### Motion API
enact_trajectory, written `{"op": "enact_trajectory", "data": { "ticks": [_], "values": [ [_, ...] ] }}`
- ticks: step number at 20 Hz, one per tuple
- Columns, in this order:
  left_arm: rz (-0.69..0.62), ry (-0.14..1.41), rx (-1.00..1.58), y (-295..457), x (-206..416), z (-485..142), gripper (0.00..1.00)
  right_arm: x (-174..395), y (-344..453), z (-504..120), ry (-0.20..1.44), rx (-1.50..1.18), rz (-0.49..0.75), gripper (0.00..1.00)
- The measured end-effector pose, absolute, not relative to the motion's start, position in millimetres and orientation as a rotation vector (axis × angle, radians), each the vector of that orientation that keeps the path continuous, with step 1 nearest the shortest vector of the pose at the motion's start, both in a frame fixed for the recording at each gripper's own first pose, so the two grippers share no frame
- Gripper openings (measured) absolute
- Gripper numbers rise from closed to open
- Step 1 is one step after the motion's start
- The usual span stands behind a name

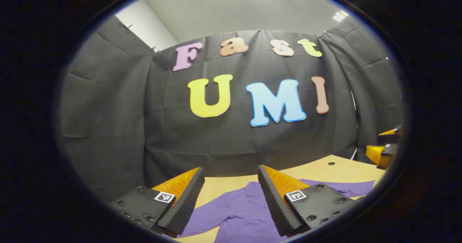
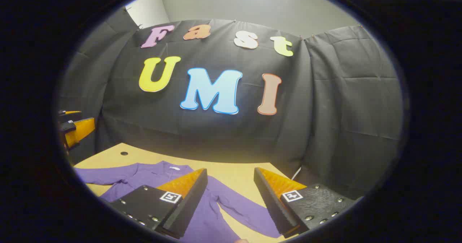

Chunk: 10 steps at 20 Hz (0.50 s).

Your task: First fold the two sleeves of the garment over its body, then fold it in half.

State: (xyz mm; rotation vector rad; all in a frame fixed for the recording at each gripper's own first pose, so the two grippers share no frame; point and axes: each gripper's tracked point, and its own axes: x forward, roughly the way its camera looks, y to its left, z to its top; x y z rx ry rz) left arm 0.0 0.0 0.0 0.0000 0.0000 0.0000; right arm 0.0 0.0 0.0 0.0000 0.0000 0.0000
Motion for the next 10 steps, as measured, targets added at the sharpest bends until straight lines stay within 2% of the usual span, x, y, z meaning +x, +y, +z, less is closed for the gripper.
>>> {"op": "enact_trajectory", "data": {
  "ticks": [2,10],
  "values": [
    [-0.002,-0.001,0.003,-0.2,0.0,0.3,0.94,0.5,-2.9,-2.3,0.009,0.002,-0.009,0.86],
    [-0.019,0.001,-0.001,-2.4,1.7,0.3,0.94,-0.5,-12.2,-12.3,0.042,0.004,-0.028,0.86]
  ]
}}
